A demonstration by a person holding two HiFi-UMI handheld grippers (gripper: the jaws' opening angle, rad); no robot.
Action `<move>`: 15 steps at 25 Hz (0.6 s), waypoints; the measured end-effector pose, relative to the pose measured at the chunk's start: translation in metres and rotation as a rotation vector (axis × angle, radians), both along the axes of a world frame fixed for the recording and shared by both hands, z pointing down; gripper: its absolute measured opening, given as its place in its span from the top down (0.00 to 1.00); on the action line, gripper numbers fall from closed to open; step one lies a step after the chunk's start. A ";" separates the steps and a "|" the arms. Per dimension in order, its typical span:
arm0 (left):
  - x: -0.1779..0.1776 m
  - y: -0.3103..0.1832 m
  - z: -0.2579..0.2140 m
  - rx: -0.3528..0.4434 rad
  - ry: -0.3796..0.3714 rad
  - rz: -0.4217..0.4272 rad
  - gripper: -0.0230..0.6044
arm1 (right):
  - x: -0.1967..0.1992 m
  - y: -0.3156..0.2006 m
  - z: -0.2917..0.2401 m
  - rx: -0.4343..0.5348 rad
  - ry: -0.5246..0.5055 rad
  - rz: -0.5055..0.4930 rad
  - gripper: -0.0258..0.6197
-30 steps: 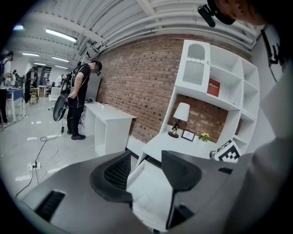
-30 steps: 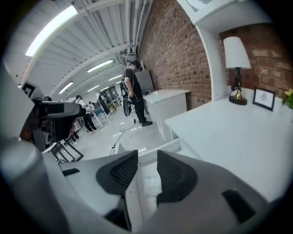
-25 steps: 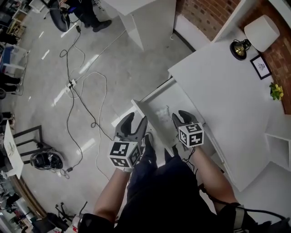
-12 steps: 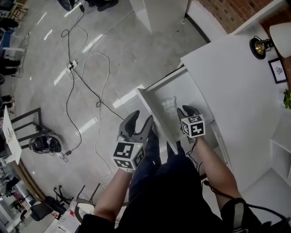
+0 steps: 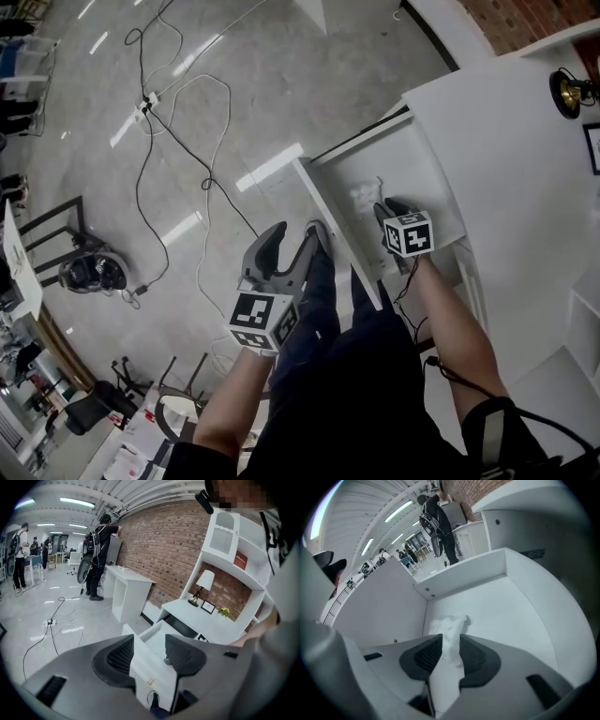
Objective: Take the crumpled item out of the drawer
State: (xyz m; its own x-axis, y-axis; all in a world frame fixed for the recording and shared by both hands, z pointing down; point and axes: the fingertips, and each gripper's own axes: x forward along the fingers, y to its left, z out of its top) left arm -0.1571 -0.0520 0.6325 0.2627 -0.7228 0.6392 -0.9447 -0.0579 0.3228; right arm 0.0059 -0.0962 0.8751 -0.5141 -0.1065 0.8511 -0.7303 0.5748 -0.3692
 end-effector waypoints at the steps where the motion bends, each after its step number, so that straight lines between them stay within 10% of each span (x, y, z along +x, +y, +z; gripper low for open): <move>1: -0.002 0.002 0.002 -0.002 0.001 -0.006 0.64 | 0.000 0.000 0.006 -0.014 0.007 -0.006 0.79; 15: -0.018 0.003 0.004 -0.001 -0.004 -0.018 0.64 | -0.011 0.013 0.012 -0.080 0.018 -0.010 0.93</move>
State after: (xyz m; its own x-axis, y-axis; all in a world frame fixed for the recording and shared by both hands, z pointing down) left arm -0.1755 -0.0486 0.6369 0.2468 -0.7270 0.6408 -0.9469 -0.0404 0.3189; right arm -0.0047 -0.0833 0.8868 -0.4996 -0.0330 0.8656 -0.7316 0.5512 -0.4012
